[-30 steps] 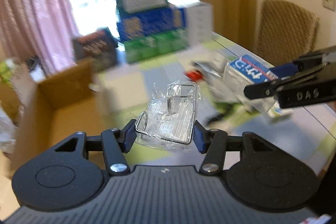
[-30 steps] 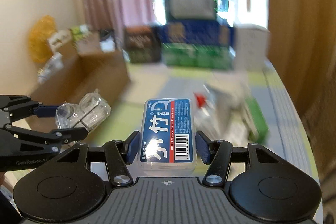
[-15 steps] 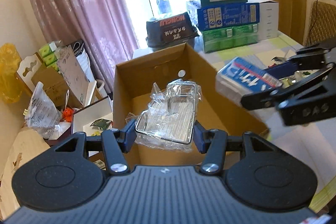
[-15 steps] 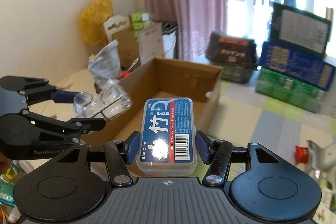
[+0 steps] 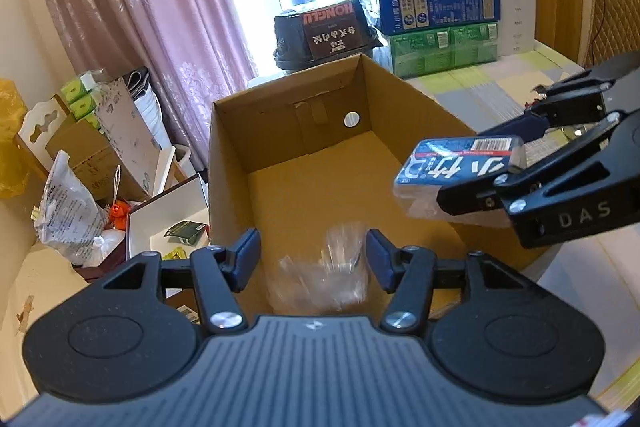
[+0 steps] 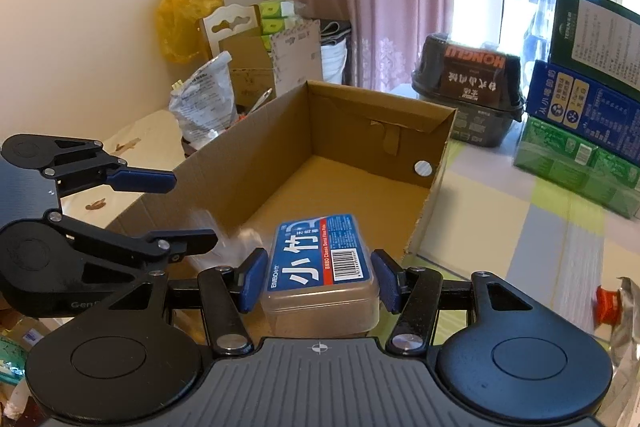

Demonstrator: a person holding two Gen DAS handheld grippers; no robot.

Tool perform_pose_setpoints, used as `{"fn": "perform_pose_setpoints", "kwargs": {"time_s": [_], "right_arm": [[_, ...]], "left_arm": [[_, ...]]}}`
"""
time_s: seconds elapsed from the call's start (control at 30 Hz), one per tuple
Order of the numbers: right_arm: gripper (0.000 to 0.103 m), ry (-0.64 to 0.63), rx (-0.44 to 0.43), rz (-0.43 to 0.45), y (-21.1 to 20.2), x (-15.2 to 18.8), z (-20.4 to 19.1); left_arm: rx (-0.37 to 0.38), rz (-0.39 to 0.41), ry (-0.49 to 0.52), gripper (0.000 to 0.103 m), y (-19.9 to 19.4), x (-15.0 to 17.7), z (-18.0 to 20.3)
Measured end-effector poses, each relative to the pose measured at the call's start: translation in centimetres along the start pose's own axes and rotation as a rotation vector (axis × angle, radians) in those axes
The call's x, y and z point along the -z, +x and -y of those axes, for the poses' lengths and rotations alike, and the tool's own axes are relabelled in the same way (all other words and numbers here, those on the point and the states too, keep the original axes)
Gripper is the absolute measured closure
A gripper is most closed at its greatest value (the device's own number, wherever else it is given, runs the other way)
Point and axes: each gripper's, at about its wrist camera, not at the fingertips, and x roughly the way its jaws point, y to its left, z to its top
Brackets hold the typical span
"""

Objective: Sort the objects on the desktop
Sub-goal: 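Carry both held items to the cardboard box and release them inside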

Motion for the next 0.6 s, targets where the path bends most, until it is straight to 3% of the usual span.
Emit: {"fn": "perform_pose_setpoints", "kwargs": {"time_s": [0.3, 0.4, 0.6], "right_arm": [[0.049, 0.009, -0.047, 0.014, 0.1, -0.3, -0.4], [0.030, 0.037, -0.037, 0.037, -0.6, -0.4, 0.0], [0.024, 0.084, -0.008, 0.103, -4.8, -0.3, 1.8]], "left_arm": [[-0.035, 0.033, -0.049, 0.042, -2.2, 0.1, -1.3], [-0.037, 0.039, -0.056, 0.040, -3.2, 0.4, -1.3], [-0.039, 0.072, -0.086, 0.036, -5.7, 0.4, -0.3]]}}
